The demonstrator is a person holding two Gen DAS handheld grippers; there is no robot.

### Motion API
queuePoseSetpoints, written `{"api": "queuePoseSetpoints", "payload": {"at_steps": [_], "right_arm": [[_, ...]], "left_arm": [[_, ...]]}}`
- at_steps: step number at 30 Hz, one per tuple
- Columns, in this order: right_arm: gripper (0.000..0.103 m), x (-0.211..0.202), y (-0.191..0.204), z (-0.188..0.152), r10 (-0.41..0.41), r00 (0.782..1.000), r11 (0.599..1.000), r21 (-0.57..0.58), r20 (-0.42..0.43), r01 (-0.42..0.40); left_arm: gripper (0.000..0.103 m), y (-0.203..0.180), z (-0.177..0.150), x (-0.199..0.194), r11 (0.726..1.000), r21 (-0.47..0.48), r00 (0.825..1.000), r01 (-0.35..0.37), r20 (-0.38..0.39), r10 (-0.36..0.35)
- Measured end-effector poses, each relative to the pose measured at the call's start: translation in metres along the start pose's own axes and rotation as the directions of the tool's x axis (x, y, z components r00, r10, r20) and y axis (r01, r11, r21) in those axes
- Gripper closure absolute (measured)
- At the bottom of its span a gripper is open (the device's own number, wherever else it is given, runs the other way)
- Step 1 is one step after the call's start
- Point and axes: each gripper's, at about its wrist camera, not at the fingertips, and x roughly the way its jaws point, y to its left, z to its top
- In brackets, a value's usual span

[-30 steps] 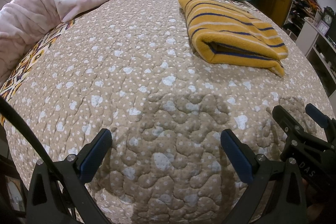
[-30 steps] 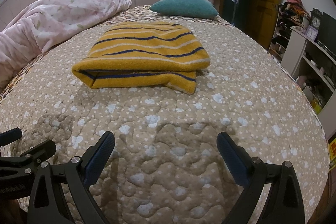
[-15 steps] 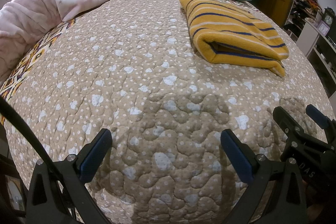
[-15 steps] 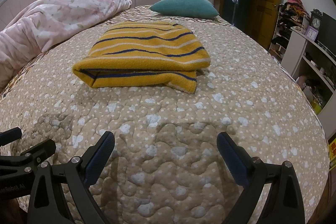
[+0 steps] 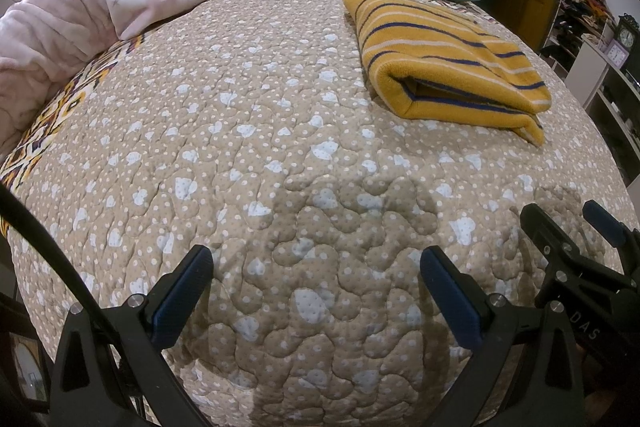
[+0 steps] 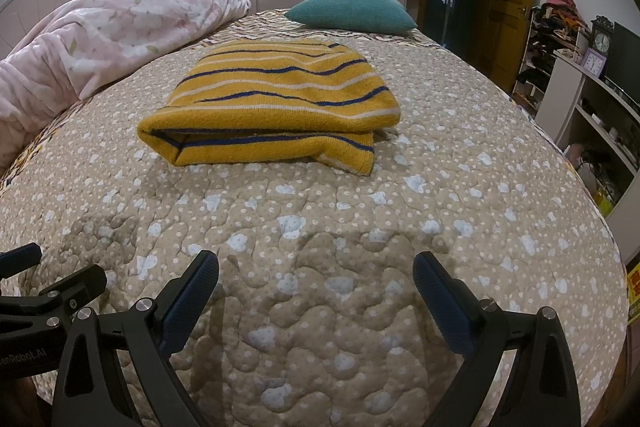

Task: Fold small clothes

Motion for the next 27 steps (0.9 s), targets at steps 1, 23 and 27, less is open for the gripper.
{"api": "queuePoseSetpoints", "payload": {"at_steps": [1, 23, 27], "right_arm": [[0.003, 0.0002, -0.0002, 0.0005, 0.000, 1.000, 1.000, -0.001, 0.000, 0.000], [0.003, -0.0029, 0.0045, -0.0043, -0.006, 1.000, 1.000, -0.020, 0.014, 0.007], [0.003, -0.0028, 0.0044, -0.0045, -0.006, 1.000, 1.000, -0.018, 0.013, 0.006]], "left_arm": [[0.000, 0.0000, -0.0001, 0.0000, 1.000, 0.000, 1.000, 0.000, 0.000, 0.000], [0.000, 0.0000, -0.0012, -0.0010, 1.000, 0.000, 1.000, -0.002, 0.002, 0.002], [0.000, -0.0001, -0.0011, -0.0013, 1.000, 0.001, 1.000, -0.001, 0.003, 0.001]]}}
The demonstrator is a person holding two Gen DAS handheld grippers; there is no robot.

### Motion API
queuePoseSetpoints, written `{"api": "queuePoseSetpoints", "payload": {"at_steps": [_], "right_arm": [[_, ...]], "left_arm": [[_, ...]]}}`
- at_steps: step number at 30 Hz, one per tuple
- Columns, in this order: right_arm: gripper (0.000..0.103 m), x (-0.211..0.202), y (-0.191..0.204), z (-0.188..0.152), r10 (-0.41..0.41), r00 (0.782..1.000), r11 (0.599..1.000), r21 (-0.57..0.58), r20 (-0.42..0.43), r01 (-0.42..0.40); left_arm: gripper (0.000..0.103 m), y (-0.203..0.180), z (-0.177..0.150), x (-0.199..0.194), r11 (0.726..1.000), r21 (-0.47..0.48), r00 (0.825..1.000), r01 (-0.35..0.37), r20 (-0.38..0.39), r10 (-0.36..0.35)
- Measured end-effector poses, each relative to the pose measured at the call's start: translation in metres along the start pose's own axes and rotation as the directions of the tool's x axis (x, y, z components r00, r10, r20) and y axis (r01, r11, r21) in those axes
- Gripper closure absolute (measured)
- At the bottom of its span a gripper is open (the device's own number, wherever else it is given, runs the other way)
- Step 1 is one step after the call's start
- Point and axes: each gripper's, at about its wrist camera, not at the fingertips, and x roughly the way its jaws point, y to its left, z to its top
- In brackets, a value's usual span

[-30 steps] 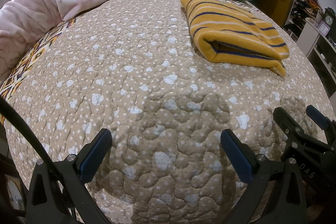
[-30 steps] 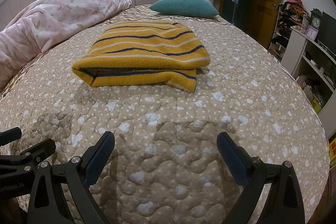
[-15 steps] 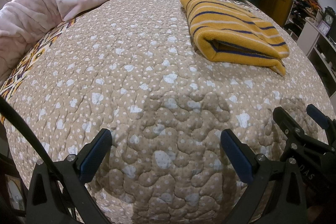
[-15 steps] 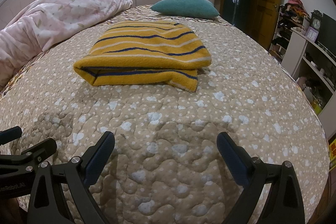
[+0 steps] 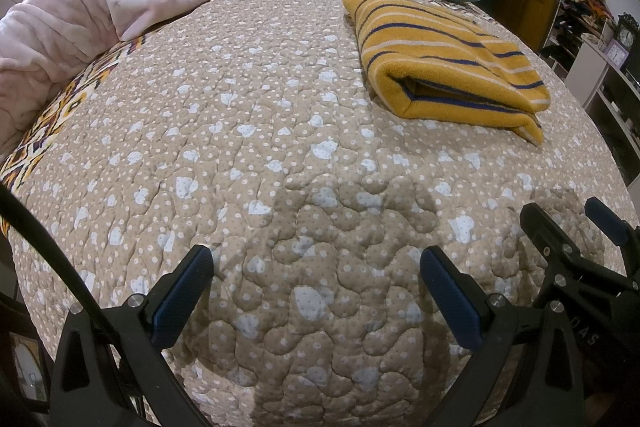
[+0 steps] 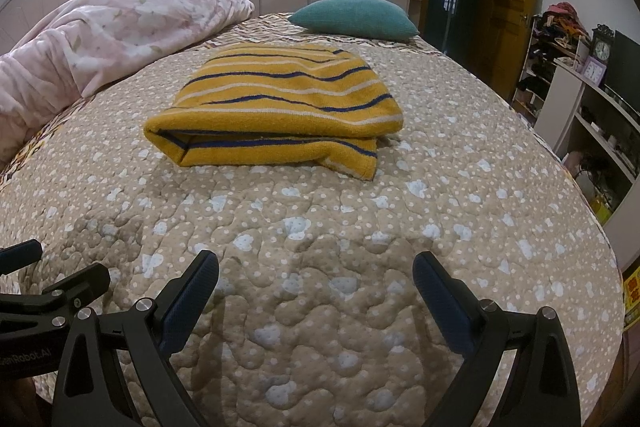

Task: Fold small clothes

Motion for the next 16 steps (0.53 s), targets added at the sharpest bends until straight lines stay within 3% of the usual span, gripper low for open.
{"api": "queuePoseSetpoints", "payload": {"at_steps": [16], "right_arm": [[0.003, 0.000, 0.001, 0.014, 0.015, 1.000, 1.000, -0.009, 0.007, -0.015]], "left_arm": [[0.000, 0.006, 0.011, -0.002, 1.000, 0.001, 1.000, 0.001, 0.014, -0.001]]}}
